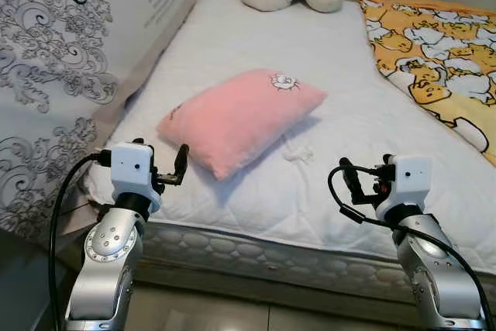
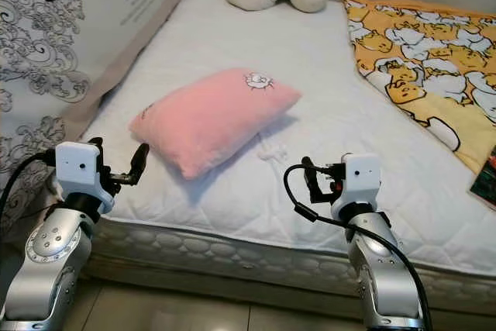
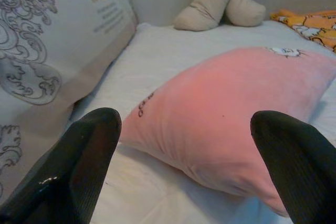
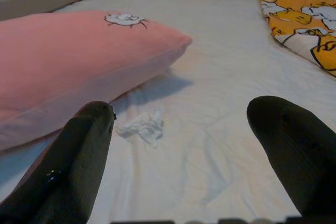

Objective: Clean up the room

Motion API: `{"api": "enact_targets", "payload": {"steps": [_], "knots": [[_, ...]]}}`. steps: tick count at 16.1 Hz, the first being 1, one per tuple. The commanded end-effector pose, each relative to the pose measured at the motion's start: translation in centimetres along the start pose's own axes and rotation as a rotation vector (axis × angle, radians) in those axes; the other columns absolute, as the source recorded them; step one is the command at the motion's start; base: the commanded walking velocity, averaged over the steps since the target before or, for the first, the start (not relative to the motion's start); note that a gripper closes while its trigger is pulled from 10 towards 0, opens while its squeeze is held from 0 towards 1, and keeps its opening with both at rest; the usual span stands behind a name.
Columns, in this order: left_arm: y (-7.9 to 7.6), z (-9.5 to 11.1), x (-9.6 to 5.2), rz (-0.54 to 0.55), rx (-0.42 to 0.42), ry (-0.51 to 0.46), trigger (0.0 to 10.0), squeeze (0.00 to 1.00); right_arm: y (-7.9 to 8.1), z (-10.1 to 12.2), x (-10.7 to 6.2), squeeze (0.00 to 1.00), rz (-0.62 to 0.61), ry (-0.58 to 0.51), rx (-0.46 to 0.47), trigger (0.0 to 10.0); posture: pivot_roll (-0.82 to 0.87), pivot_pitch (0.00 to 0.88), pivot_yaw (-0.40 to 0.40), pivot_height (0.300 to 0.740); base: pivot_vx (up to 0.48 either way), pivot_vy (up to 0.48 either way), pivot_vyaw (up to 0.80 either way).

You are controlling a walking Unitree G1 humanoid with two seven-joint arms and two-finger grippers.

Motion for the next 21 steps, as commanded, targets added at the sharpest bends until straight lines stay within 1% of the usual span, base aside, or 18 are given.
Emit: {"api": "enact_targets", "payload": {"steps": [1, 9, 10, 12, 13, 15, 19, 20, 21], "knots": [[0.11, 0.46, 0.24, 0.004, 0.006, -0.017, 10.0, 0.00, -0.11, 0.43, 0.28, 0.00, -0.005, -0.014, -0.012, 10.0, -0.07, 0.000, 0.007, 0.740, 0.319, 0.000, 0.00], [0.01, 0.53, 0.53, 0.001, 0.009, -0.022, 10.0, 0.00, -0.17, 0.79, 0.61, 0.00, -0.002, -0.023, -0.018, 10.0, -0.08, 0.000, 0.006, 0.740, 0.313, 0.000, 0.00], [-0.02, 0.53, 0.55, -0.001, 0.007, -0.022, 10.0, 0.00, 0.25, 0.71, 0.59, 0.00, 0.021, -0.020, -0.054, 10.0, -0.08, 0.000, 0.007, 0.740, 0.315, 0.000, 0.00], [-0.03, 0.54, 0.54, -0.003, 0.007, -0.022, 10.0, 0.00, 0.34, 0.55, 0.55, 0.00, 0.025, -0.015, -0.059, 10.0, -0.08, 0.000, 0.006, 0.740, 0.311, 0.000, 0.00], [-0.02, 0.56, 0.52, -0.002, 0.005, -0.022, 10.0, 0.00, 0.23, 0.32, 0.53, 0.00, 0.019, -0.003, -0.075, 10.0, -0.08, 0.000, 0.007, 0.740, 0.315, 0.000, 0.80], [-0.04, 0.52, 0.44, -0.002, 0.003, -0.021, 10.0, 0.00, -0.17, 0.32, 0.44, 0.00, -0.011, -0.011, -0.009, 10.0, -0.08, 0.000, 0.006, 0.740, 0.311, 0.000, 0.31], [0.01, 0.42, 0.22, -0.001, 0.004, -0.018, 10.0, 0.00, -0.15, 0.30, 0.27, 0.00, -0.003, -0.008, -0.021, 10.0, -0.08, 0.000, 0.009, 0.740, 0.311, 0.000, 0.00], [0.02, 0.37, 0.14, -0.003, 0.004, -0.016, 10.0, 0.00, -0.11, 0.16, 0.17, 0.00, -0.006, -0.005, 0.009, 10.0, -0.08, 0.000, 0.009, 0.740, 0.311, 0.000, 0.00], [0.03, 0.33, 0.08, -0.004, 0.005, -0.015, 10.0, 0.00, -0.06, 0.13, 0.11, 0.00, -0.005, -0.006, 0.034, 10.0, -0.08, 0.000, 0.009, 0.740, 0.307, 0.000, -0.79]]}}
Point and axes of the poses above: a point about 5 cm out from each wrist's last joint towards the gripper, its own x axis pointing out of the wrist towards the gripper, its own z axis along the axis of the wrist's last joint, y = z × x, the point moved 3 cm from there along x, pointing out of the wrist towards the gripper, and after that the axes turned 10 degrees about x, right-handed, at the moved point
